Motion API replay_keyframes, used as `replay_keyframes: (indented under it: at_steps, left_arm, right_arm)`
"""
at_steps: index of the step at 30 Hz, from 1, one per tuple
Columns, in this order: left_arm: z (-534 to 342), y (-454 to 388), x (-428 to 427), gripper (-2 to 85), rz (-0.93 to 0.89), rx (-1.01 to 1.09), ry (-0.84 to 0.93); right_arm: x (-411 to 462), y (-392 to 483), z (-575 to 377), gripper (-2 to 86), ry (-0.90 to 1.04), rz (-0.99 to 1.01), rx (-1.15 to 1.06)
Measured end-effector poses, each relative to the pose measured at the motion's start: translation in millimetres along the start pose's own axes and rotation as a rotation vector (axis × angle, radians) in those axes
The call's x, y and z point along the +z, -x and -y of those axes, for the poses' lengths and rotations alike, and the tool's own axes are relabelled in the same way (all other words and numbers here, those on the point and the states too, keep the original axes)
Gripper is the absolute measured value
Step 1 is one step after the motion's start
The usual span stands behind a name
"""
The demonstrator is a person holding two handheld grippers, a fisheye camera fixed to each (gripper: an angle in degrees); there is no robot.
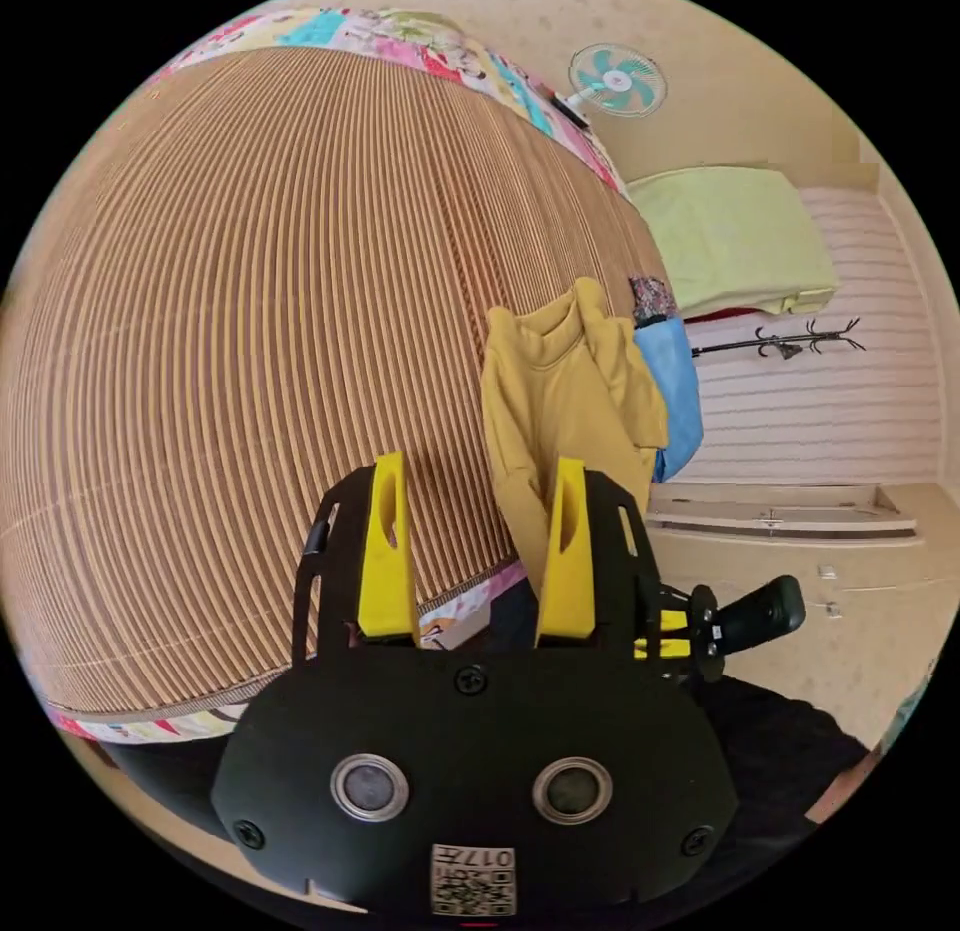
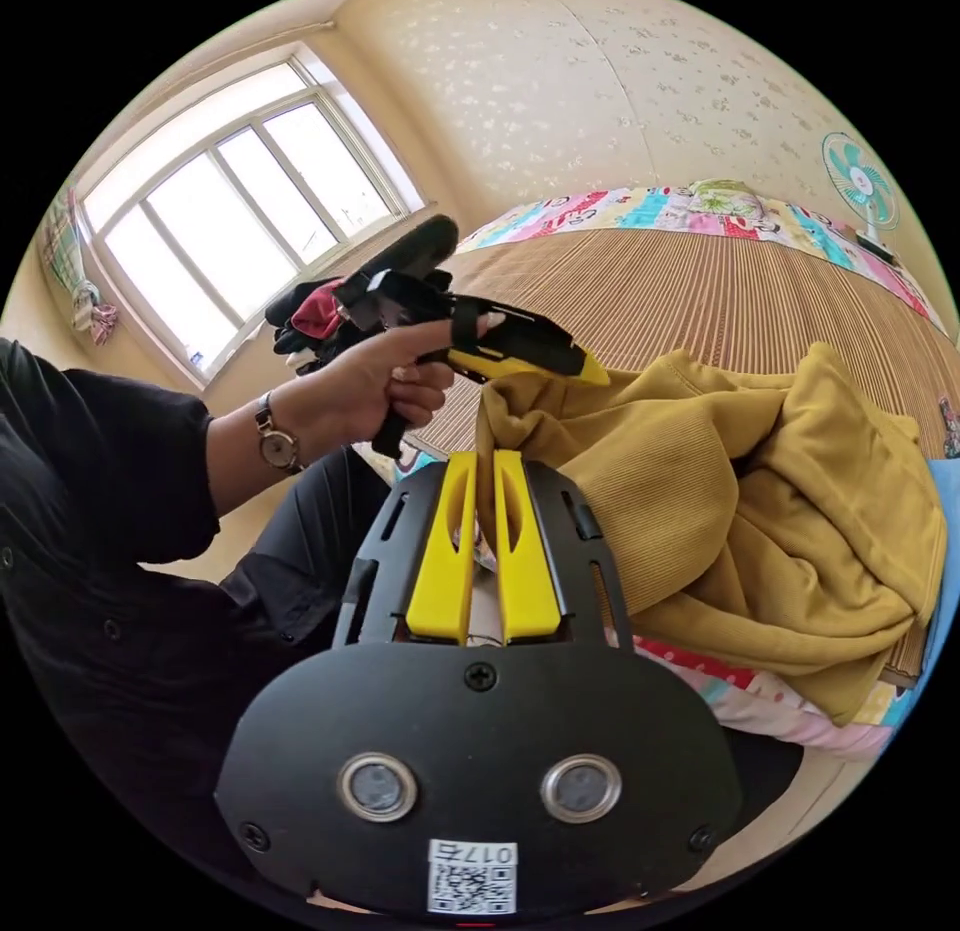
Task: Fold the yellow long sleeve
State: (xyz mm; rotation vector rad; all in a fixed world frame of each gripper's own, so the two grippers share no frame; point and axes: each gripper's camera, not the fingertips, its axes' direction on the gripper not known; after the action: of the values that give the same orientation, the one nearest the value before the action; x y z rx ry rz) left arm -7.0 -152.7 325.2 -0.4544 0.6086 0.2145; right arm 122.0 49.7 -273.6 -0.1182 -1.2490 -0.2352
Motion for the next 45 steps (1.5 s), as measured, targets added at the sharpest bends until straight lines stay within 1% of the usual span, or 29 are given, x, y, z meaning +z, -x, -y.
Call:
replay_keyframes:
  at_steps: [1,2,3,4,5,6,7,9,10,11,12,15,17,19,21,22,23,24,26,30,32,34,35,38,41,42,43,44,45]
  left_arm:
    - [-6.1,4.4,0.3,14.3,-0.029,-0.016,-0.005]
    - [-19.7,11.8,-3.4,7.4,-0.142,-0.013,-0.042]
    - [-34.8,17.2,-14.8,5.3,-0.306,0.018,-0.129]
    - [-42.7,18.8,-23.3,4.2,-0.398,0.046,-0.182]
    - [-57.5,19.6,-43.9,4.0,-0.579,0.122,-0.287]
    - [-70.1,15.0,-67.4,3.9,-0.726,0.228,-0.374]
    - [-74.7,9.9,-78.7,3.9,-0.769,0.290,-0.394]
    - [-98.9,-24.2,-133.9,3.9,-0.815,0.599,-0.462]
    - [-106.9,-33.9,-148.4,3.9,-0.827,0.682,-0.480]
    - [-124.3,-53.2,-176.3,3.8,-0.868,0.856,-0.509]
    - [-145.1,-71.2,-203.9,3.8,-0.934,1.048,-0.543]
    - [-185.7,-95.4,-263.3,3.9,-1.135,1.387,-0.594]
    - [-186.5,-100.3,-286.6,3.9,-1.158,1.416,-0.547]
    - [-173.7,-105.5,-298.3,3.8,-1.204,1.347,-0.377]
    - [-187.2,-123.7,-298.5,3.8,-1.420,1.361,-0.188]
    - [-195.5,-132.4,-296.5,3.8,-1.452,1.374,-0.130]
    - [-215.6,-149.9,-292.4,3.8,-1.449,1.389,-0.045]
    - [-237.7,-162.1,-290.7,3.8,-1.406,1.399,-0.032]
    - [-268.8,-172.5,-291.9,3.8,-1.364,1.421,-0.052]
    - [-320.1,-173.2,-300.0,3.8,-1.355,1.462,-0.093]
    - [-337.7,-169.7,-304.2,3.8,-1.303,1.448,-0.131]
    - [-353.0,-162.2,-311.7,3.8,-1.216,1.394,-0.217]
    - [-361.6,-156.5,-317.8,3.8,-1.171,1.355,-0.271]
    - [-377.3,-147.3,-329.2,3.7,-1.160,1.310,-0.331]
    - [-388.4,-150.3,-331.3,3.8,-1.172,1.287,-0.336]
    - [-391.3,-154.1,-330.3,3.8,-1.173,1.282,-0.329]
    - [-392.3,-156.7,-329.5,3.8,-1.169,1.279,-0.322]
    - [-394.1,-162.5,-327.3,3.8,-1.156,1.281,-0.305]
    - [-395.5,-168.4,-324.7,3.8,-1.152,1.288,-0.290]
  right_arm:
    - [-7.8,-3.4,-4.7,2.4,-0.012,0.015,-0.004]
    - [-11.8,-4.2,-6.9,2.3,-0.016,0.024,-0.013]
    - [-20.9,-4.4,-11.1,2.1,-0.028,0.054,-0.034]
    - [-34.2,-2.9,-15.7,1.8,-0.069,0.111,-0.058]
    - [-42.7,-1.4,-18.2,1.5,-0.102,0.165,-0.080]
    - [-62.8,2.7,-23.6,1.1,-0.187,0.359,-0.167]
    - [-83.9,5.3,-29.0,0.9,-0.287,0.569,-0.260]
    - [-112.0,4.9,-35.2,0.7,-0.407,0.683,-0.316]
    - [-128.1,2.3,-37.4,0.7,-0.445,0.652,-0.318]
    - [-136.0,0.2,-38.3,0.6,-0.457,0.624,-0.314]
    - [-152.3,-4.8,-40.8,0.6,-0.483,0.573,-0.309]
    - [-192.9,-19.1,-56.0,0.6,-0.601,0.501,-0.336]
    - [-206.8,-30.0,-66.2,0.6,-0.661,0.464,-0.338]
    - [-213.2,-47.2,-68.6,0.9,-0.648,0.470,-0.304]
    - [-213.8,-54.7,-66.4,1.6,-0.619,0.491,-0.301]
    - [-212.1,-56.6,-64.9,2.2,-0.611,0.477,-0.300]
    - [-210.5,-57.1,-64.1,3.0,-0.613,0.458,-0.293]
    - [-205.6,-57.8,-61.2,4.7,-0.619,0.403,-0.260]
    - [-195.1,-59.2,-52.2,9.2,-0.594,0.354,-0.211]
    - [-146.9,-63.7,-16.1,14.7,-0.397,0.393,-0.164]
    - [-126.5,-55.7,-0.7,15.3,-0.262,0.515,-0.209]
    - [-121.8,-34.2,7.6,14.2,-0.142,0.775,-0.418]
    - [-125.1,-32.8,7.0,14.0,-0.151,0.796,-0.434]
    - [-150.4,-60.9,-7.7,14.6,-0.342,0.795,-0.308]
    - [-167.6,-100.6,-31.1,15.1,-0.494,1.011,-0.260]
    - [-168.6,-107.9,-39.0,15.5,-0.526,1.146,-0.296]
    - [-163.8,-108.4,-43.1,16.1,-0.519,1.230,-0.314]
    - [-159.1,-105.4,-43.1,16.5,-0.493,1.225,-0.311]
    - [-143.9,-94.3,-39.1,17.6,-0.398,1.110,-0.269]
